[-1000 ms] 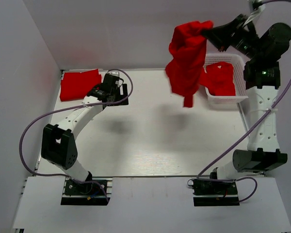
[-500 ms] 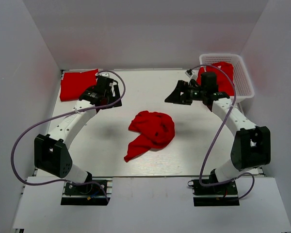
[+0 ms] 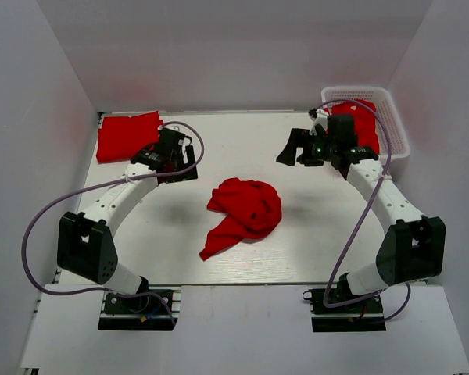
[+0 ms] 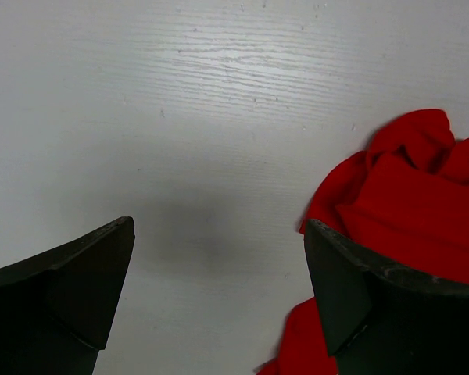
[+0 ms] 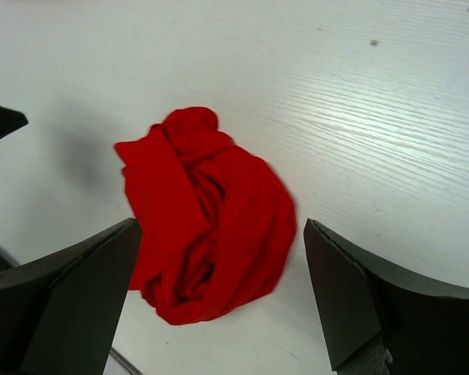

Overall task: Fold and stack the t-shirts
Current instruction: Flatten out the tshirt

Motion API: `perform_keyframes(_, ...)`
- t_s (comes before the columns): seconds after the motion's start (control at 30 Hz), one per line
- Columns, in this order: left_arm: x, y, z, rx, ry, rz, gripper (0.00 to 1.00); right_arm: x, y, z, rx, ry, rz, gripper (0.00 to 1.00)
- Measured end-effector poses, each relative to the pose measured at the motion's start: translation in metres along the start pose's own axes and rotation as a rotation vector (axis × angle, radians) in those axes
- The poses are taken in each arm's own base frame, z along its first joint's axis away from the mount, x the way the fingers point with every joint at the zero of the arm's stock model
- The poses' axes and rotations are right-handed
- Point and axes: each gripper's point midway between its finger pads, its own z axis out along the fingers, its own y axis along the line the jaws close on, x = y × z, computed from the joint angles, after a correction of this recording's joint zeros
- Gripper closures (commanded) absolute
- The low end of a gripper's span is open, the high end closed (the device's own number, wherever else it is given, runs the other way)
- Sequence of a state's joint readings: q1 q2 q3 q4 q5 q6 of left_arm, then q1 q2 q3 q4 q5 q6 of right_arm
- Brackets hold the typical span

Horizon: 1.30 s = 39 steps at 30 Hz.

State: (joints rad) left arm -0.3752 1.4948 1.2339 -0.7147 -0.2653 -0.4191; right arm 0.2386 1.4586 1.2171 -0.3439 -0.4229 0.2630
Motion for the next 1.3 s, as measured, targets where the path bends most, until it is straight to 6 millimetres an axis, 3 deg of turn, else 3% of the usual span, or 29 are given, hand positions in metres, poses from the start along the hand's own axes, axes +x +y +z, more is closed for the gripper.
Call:
perform_keyframes(0.17,0.033,-0.006,0.027,0.018,0.102,0.047,0.00,0.016,-0.014,0.001,0.129,0.051,-0.045,0.10)
perform_keyframes(0.37,0.073,-0.023,0.057,0.108,0.215,0.081,0.00,0.039,-0.009,0.009,0.182,0.107,-0.088,0.10)
perform_keyframes(0.53,0.086,-0.045,0.072,0.182,0.228,0.099,0.01,0.076,-0.008,0.018,0.197,0.190,-0.071,0.10)
perform_keyframes(0.73,0.097,-0.070,0.080,0.243,0.233,0.134,0.11,0.120,-0.016,0.020,0.234,0.279,-0.017,0.10)
perform_keyframes(0.93,0.108,-0.081,0.083,0.244,0.240,0.182,0.27,0.139,-0.014,0.018,0.249,0.322,0.019,0.18)
perform_keyframes(1.07,0.111,-0.088,0.083,0.251,0.235,0.197,0.45,0.143,-0.006,0.020,0.232,0.332,0.020,0.26)
perform_keyframes(1.3,0.111,-0.095,0.088,0.267,0.235,0.201,0.92,0.158,-0.003,0.021,0.222,0.367,0.052,0.41)
